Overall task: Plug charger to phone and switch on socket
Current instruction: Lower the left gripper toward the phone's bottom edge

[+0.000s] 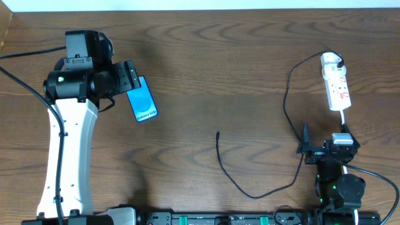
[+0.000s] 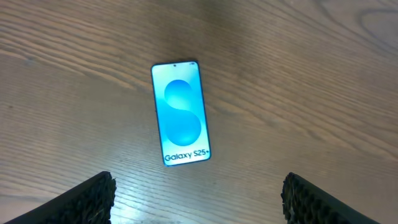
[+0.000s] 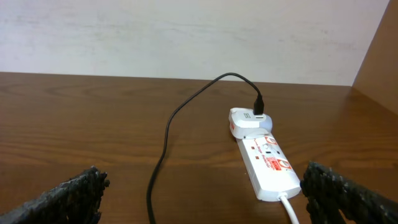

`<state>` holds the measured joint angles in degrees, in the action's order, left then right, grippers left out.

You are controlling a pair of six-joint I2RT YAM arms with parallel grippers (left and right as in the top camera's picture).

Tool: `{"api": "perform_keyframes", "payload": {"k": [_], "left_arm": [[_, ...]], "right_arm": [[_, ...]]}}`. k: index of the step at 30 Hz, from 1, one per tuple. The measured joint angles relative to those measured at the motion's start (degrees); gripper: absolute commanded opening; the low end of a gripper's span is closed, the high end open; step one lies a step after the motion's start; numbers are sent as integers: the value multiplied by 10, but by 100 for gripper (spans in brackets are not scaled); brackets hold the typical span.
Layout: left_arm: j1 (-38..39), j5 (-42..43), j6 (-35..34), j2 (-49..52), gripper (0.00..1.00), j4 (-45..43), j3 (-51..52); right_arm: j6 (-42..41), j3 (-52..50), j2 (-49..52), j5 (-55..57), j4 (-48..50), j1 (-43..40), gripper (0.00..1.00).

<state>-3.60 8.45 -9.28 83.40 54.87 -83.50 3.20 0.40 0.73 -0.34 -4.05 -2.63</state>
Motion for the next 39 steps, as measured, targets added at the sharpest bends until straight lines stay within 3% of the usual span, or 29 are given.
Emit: {"api": "perform_keyframes", "payload": {"k": [1, 3, 4, 6, 7, 8, 9, 10, 18, 30, 39], "left_arm": [[0, 2, 0, 0, 81, 0, 0], [0, 6, -4, 0, 38, 0, 0], [0, 7, -5, 0, 24, 0, 0], [0, 7, -6, 0, 19, 0, 0], [0, 7, -5, 0, 34, -1, 0], [0, 7, -3, 0, 62, -2, 0], [0, 7, -8, 0, 81, -3, 0], [0, 7, -7, 0, 94, -2, 0], [0, 7, -19, 18, 95, 3, 0], [0, -2, -59, 131, 95, 7, -4], [1, -11, -79, 231, 95, 41, -88]], "right_arm": [[0, 0, 0, 0, 0, 0, 99], [0, 0, 0, 0, 0, 0, 99], [0, 0, 0, 0, 0, 0, 99], [0, 0, 0, 0, 0, 0, 99], [0, 0, 0, 0, 0, 0, 99], [0, 0, 0, 0, 0, 0, 99], [0, 0, 0, 0, 0, 0, 99], [0, 0, 0, 0, 0, 0, 99], [0, 0, 0, 0, 0, 0, 99], [0, 0, 0, 0, 0, 0, 99], [0, 0, 0, 0, 0, 0, 99]]}}
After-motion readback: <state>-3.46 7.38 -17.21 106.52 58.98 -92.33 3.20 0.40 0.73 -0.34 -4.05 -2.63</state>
